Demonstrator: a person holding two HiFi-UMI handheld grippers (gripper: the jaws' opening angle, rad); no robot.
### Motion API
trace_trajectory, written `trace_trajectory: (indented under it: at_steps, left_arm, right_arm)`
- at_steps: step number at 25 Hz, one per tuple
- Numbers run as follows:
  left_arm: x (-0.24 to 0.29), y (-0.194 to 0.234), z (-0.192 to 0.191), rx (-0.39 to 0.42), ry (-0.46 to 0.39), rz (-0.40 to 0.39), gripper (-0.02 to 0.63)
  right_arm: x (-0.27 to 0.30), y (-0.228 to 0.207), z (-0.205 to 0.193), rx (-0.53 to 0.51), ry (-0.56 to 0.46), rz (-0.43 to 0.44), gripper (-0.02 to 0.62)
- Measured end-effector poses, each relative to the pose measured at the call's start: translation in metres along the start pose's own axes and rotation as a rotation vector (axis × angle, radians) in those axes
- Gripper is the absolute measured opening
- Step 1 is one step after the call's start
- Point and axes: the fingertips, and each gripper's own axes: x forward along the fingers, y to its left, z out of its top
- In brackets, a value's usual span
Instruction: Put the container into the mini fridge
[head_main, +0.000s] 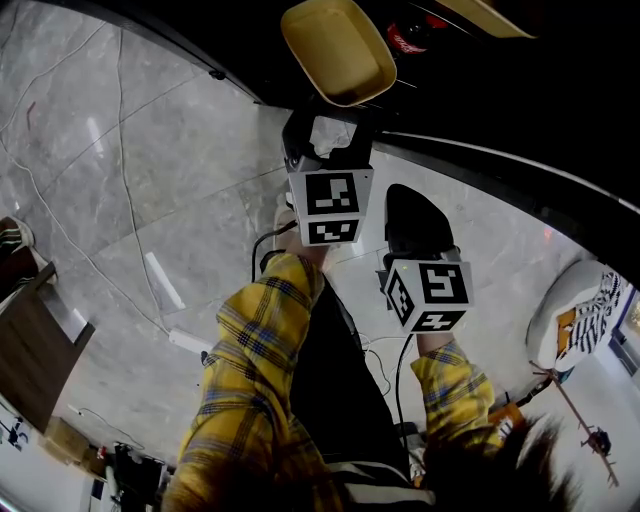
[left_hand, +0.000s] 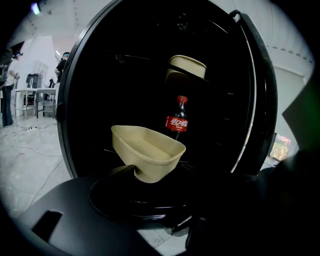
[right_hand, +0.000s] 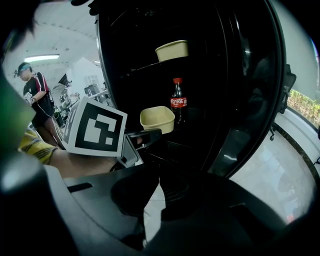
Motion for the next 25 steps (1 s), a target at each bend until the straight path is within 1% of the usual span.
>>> trace_trajectory:
  at_steps: [7,13,19,25]
  left_arm:
    - [0.000,0.021,0.023,-0.001,-0.058,0.047,0.261]
    - [0.005,0.042,0.040,0.019,-0.076,0.067,0.242]
    - [0.015,0.057,0.046,0.047,-0.063,0.069,0.239]
    - [0.028,0.068,0.042,0.053,-0.010,0.052,0.239]
  right_arm:
    - [0.003,0.004,0.000,-0.007,0.006,0.005,0.028]
    - [0.006,0.009,0.004,-0.011,0.003,0.014,0.028]
    - [0.007,0.013,0.002,-0.017,0.009,0.015,0.028]
    - [0.006,0.014,0.000,-0.018,0.012,0.013,0.028]
